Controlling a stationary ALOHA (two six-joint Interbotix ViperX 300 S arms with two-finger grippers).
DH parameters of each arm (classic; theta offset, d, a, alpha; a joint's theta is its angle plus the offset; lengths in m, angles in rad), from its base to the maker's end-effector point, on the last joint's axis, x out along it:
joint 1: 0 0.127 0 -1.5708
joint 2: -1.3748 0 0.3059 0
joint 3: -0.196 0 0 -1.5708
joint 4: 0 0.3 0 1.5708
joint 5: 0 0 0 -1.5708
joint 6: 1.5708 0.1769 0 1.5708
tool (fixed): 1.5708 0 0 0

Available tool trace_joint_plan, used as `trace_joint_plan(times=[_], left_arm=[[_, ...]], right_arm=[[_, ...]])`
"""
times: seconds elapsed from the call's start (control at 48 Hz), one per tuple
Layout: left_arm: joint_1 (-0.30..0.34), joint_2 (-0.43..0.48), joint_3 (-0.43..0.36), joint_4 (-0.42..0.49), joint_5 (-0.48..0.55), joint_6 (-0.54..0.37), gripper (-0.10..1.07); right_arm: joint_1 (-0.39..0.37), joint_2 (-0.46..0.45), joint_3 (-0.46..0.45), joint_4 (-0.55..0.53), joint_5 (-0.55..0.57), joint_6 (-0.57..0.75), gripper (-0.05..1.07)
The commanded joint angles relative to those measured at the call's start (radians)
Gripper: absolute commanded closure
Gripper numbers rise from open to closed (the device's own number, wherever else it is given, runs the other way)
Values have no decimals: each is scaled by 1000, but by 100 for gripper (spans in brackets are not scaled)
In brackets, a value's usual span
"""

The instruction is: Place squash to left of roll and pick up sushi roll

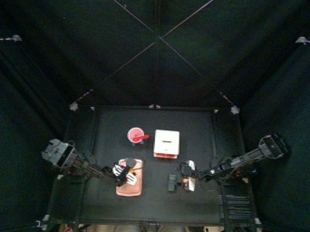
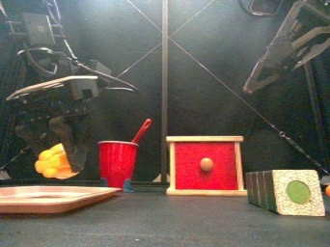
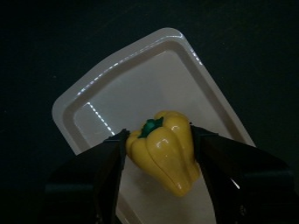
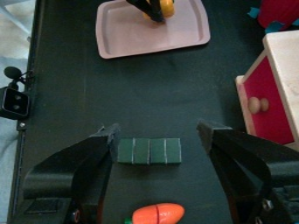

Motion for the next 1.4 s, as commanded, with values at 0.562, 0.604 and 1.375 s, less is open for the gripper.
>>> trace_joint_plan(times=[0.562,0.604,1.375], left_arm=[[21,152,-305,72,-35,44,27],[31,170,-319,75,-48,49,27],[123,314,-416,28,-146,61,26]], right_arm=[[26,-152,77,8,15,0,3],[26,-150,80,8,5,0,3],[25,-135,89,25,-6,0,3]])
